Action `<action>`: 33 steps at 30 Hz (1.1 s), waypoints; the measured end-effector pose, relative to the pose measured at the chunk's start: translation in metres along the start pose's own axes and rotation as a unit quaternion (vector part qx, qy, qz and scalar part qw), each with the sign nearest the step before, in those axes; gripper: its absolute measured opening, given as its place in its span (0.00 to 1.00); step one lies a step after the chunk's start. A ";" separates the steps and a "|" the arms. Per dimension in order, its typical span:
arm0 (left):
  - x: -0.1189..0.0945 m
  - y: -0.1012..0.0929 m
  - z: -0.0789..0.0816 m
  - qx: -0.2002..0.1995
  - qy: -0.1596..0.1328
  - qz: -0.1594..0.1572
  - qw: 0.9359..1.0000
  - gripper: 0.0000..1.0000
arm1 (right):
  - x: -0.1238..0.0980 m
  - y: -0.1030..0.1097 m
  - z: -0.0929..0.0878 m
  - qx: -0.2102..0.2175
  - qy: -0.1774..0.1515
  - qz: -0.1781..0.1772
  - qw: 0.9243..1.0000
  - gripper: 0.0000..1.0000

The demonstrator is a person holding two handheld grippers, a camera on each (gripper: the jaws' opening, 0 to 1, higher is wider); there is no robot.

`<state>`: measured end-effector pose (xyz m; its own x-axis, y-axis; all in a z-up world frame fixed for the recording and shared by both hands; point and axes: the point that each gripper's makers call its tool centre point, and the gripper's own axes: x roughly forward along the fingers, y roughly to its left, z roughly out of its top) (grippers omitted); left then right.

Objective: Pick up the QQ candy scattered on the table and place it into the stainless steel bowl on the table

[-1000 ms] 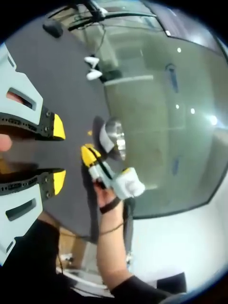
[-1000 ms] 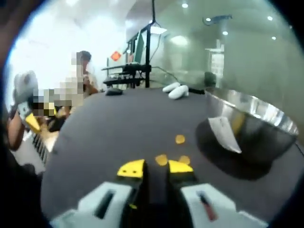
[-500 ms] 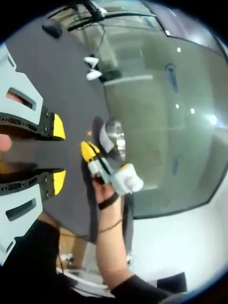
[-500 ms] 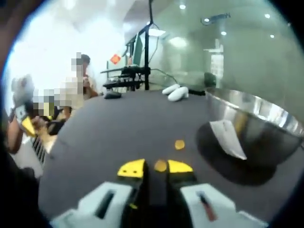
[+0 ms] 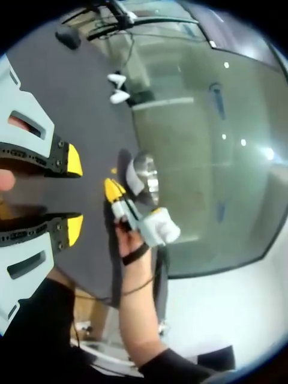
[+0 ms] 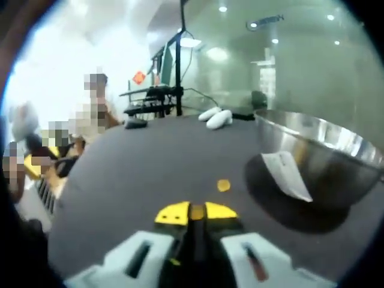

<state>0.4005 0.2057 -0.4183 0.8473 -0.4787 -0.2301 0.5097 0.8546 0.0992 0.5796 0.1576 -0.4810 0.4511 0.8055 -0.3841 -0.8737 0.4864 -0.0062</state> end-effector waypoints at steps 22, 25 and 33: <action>-0.001 0.005 0.002 -0.007 -0.008 0.006 1.000 0.25 | -0.092 -0.054 0.088 0.035 -0.142 -0.128 0.981 0.08; 0.000 0.003 0.001 -0.006 -0.007 0.004 1.000 0.25 | -0.102 -0.078 0.092 0.031 -0.146 -0.172 0.974 0.08; -0.001 0.000 0.003 -0.003 -0.007 0.001 1.000 0.25 | -0.116 -0.120 0.095 0.036 -0.158 -0.228 0.960 0.08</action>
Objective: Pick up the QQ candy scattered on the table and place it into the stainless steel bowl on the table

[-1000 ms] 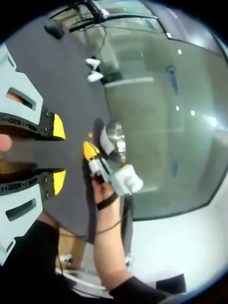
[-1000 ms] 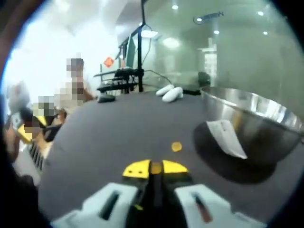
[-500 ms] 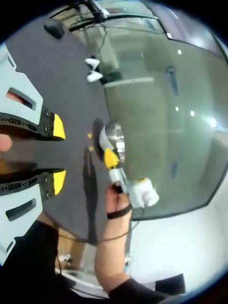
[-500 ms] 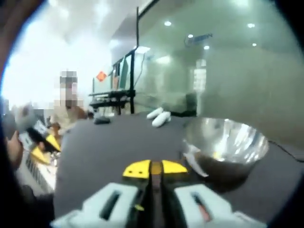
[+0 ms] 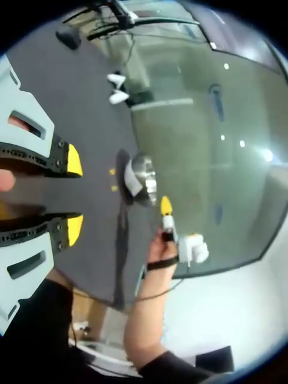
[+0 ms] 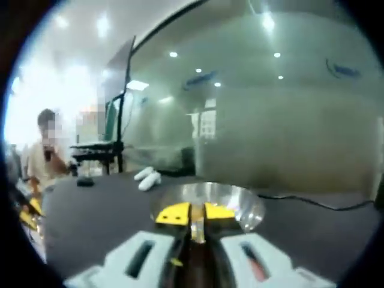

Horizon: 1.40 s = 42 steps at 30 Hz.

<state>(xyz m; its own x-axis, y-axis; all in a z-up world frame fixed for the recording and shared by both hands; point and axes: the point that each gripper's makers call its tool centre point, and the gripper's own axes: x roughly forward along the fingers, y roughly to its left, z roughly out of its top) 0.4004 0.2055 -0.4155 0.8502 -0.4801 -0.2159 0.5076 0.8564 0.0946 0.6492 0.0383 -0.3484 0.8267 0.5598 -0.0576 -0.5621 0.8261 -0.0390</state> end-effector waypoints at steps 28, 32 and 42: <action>0.001 -0.001 0.003 0.000 0.001 -0.004 1.000 0.25 | 0.031 -0.004 0.005 0.024 0.010 0.030 0.999 0.26; 0.001 -0.002 0.005 0.001 -0.001 -0.006 1.000 0.25 | 0.030 -0.005 0.003 0.021 0.016 0.031 0.999 0.25; 0.002 -0.003 0.003 0.005 0.003 -0.006 1.000 0.25 | 0.021 -0.002 0.002 0.018 0.017 0.036 0.999 0.24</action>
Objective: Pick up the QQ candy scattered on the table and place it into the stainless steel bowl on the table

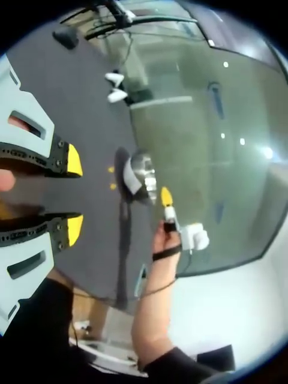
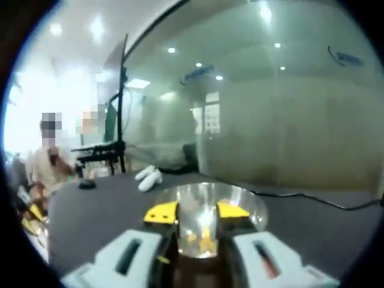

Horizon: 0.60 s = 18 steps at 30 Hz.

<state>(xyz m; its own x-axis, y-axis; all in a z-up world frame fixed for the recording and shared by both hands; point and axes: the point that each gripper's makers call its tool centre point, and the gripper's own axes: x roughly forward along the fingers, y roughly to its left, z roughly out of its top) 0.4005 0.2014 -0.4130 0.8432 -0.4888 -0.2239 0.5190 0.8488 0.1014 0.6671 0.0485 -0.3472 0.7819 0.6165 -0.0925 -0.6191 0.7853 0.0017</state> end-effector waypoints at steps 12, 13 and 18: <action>0.004 -0.003 0.001 -0.001 -0.001 -0.002 1.000 0.25 | -0.023 0.014 0.007 -0.026 -0.019 0.028 0.999 0.23; 0.004 -0.003 0.000 -0.002 -0.001 -0.003 1.000 0.25 | -0.025 0.013 0.007 -0.022 -0.023 0.035 0.999 0.22; 0.006 -0.006 0.000 -0.003 -0.002 -0.006 1.000 0.25 | -0.039 0.013 -0.002 -0.021 -0.025 0.056 0.998 0.22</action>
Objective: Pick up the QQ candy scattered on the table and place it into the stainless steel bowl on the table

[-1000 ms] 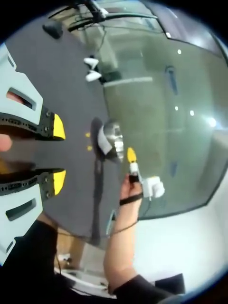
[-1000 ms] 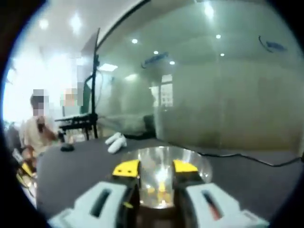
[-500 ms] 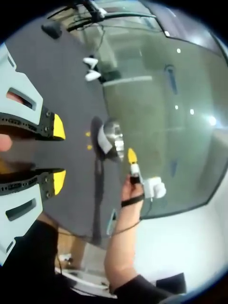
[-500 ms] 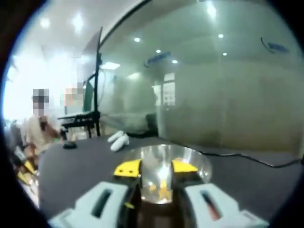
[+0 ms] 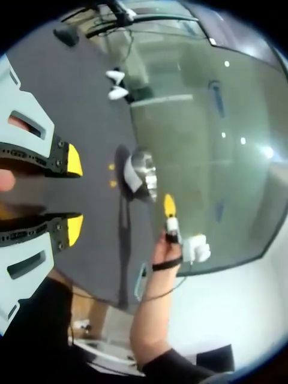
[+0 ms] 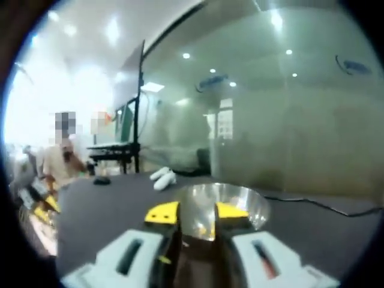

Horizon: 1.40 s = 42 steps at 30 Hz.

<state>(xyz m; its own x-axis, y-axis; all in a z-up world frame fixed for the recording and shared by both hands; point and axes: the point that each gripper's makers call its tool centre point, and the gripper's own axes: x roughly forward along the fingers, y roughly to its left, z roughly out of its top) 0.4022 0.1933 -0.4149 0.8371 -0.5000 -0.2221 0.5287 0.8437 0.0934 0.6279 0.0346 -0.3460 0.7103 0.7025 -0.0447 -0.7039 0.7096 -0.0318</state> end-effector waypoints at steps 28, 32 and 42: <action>0.003 -0.005 0.001 -0.001 -0.005 -0.008 1.000 0.25 | 0.010 0.063 -0.084 -0.013 0.090 0.094 0.991 0.22; 0.001 -0.003 0.002 -0.001 -0.005 -0.005 1.000 0.25 | 0.026 0.066 -0.091 -0.013 0.103 0.105 0.989 0.22; -0.004 0.004 -0.002 -0.001 0.000 0.004 1.000 0.25 | 0.045 0.096 -0.108 -0.022 0.128 0.117 0.985 0.23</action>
<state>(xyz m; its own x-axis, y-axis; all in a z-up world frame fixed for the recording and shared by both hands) 0.4010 0.1989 -0.4152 0.8412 -0.4936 -0.2207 0.5221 0.8477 0.0937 0.5912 0.1285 -0.4592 0.5067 0.8056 -0.3069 -0.8517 0.5229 -0.0335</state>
